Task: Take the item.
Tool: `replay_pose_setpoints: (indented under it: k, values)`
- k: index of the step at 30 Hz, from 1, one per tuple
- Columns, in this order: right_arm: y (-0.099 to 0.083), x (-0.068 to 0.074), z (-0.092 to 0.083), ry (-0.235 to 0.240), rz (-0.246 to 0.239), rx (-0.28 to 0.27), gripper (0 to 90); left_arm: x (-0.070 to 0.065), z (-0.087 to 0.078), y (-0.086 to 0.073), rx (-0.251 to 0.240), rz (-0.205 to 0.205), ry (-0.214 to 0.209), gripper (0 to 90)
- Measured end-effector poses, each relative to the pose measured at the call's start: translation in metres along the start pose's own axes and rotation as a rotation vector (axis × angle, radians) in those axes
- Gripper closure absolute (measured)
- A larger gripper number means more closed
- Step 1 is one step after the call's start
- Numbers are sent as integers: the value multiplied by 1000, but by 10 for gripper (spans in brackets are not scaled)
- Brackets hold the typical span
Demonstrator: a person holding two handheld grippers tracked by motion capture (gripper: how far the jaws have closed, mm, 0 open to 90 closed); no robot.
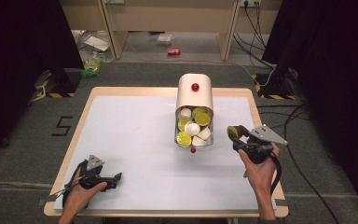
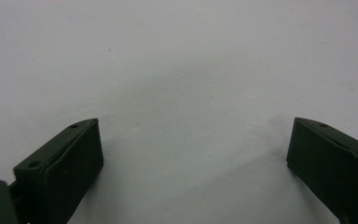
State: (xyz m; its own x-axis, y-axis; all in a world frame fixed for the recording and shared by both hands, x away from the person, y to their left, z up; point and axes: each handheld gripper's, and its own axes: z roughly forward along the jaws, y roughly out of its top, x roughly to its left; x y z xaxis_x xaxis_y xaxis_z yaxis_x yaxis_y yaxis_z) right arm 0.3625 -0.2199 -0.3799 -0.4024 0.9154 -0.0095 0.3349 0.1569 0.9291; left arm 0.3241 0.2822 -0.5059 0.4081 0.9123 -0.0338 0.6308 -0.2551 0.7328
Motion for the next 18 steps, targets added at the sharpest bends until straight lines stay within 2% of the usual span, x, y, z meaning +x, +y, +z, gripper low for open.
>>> replay_pose_setpoints:
  k: [7,18]
  values:
    - [-14,-9,0,-19,9,29,554,0,0,0,-1,-1,-1,28]
    - [-27,-15,3,-35,16,54,553,0,0,0,0,0,0,28]
